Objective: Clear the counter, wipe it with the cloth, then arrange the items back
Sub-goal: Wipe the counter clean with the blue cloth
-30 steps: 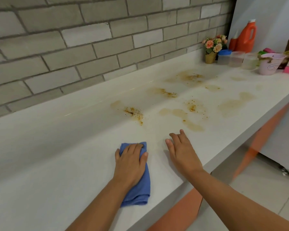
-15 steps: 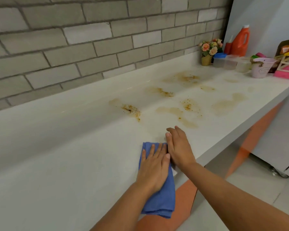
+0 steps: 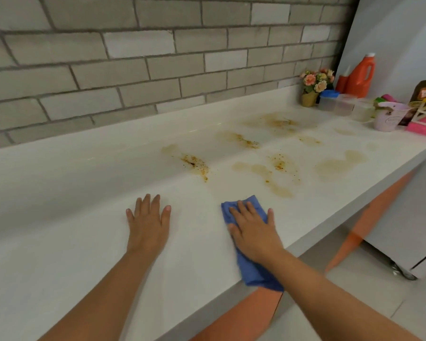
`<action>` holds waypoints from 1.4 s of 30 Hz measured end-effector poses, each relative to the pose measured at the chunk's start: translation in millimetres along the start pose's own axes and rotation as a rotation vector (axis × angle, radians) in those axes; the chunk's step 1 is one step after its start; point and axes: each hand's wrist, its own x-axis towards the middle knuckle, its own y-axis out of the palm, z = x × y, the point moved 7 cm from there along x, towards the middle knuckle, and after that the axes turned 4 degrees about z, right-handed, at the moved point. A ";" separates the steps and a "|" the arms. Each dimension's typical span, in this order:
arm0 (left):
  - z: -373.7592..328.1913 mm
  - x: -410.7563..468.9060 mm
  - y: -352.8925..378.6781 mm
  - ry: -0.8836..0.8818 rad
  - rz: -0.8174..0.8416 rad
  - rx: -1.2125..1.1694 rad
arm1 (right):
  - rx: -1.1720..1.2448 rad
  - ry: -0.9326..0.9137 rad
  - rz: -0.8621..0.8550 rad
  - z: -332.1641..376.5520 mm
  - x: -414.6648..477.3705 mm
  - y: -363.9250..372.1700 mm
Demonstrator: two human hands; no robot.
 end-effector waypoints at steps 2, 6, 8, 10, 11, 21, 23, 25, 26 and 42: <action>-0.4 1.0 2.4 -0.003 0.022 -0.006 | 0.006 0.036 0.015 -19.1 23.4 -7.2; 0.9 4.8 5.8 0.001 0.048 0.025 | 0.018 0.135 -0.014 -10.2 61.9 -11.3; 0.4 4.9 5.6 0.001 0.053 0.020 | 0.011 0.057 -0.013 20.4 56.6 -4.6; 0.9 4.7 5.3 0.000 0.064 -0.001 | 0.015 -0.099 0.002 52.0 29.7 4.6; 1.5 5.0 4.9 0.000 0.067 -0.019 | 0.034 -0.177 0.011 63.5 13.2 5.5; 5.8 2.4 4.1 -0.003 0.067 -0.258 | 0.000 0.003 0.009 13.4 144.9 -24.5; 5.1 2.6 4.0 -0.007 0.075 -0.277 | -0.009 0.035 0.011 22.1 170.1 -26.3; 5.5 3.8 1.6 -0.024 0.087 -0.285 | -0.007 -0.003 0.031 35.7 168.4 -24.8; 6.7 7.3 -0.4 -0.030 0.092 -0.280 | -0.009 -0.056 0.041 44.3 156.9 -21.4; 62.1 187.0 -5.9 -0.036 0.026 0.000 | 0.010 0.013 -0.072 43.9 217.2 -28.3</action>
